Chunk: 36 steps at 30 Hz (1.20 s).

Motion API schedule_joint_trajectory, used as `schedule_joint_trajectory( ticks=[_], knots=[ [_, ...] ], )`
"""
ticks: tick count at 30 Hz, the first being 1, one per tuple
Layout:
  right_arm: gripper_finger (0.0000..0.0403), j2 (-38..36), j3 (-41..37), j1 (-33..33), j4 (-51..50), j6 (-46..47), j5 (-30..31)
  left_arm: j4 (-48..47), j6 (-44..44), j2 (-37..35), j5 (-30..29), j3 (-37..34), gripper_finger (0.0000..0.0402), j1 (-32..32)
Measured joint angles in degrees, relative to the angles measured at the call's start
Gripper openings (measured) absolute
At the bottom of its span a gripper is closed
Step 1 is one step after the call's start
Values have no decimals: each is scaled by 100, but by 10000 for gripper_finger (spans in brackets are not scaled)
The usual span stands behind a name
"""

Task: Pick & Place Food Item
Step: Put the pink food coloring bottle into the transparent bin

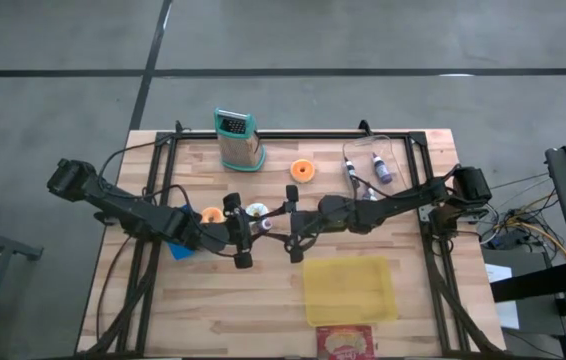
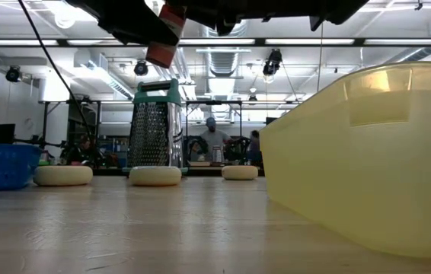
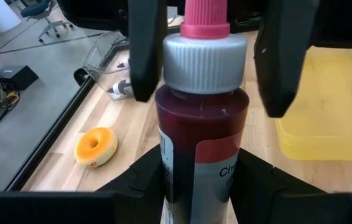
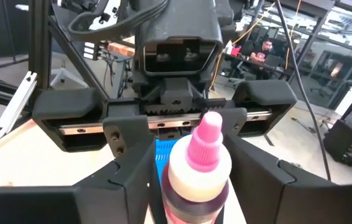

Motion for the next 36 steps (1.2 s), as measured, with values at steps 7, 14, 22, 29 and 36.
schedule_joint_trajectory(
  ticks=[7,14,22,29,36],
  knots=[
    [129,0,-1,0,-19,2,0,-2,5,0,2,0,145,0],
    [111,0,-1,0,-19,15,0,-7,20,0,1,0,145,0],
    [121,0,-1,-2,-19,10,-2,-4,4,0,2,0,145,0],
    [120,0,-1,-2,-19,6,-2,-4,9,0,2,0,145,0],
    [128,0,-1,-2,-21,-1,-2,-2,2,0,0,0,145,0]
  ],
)
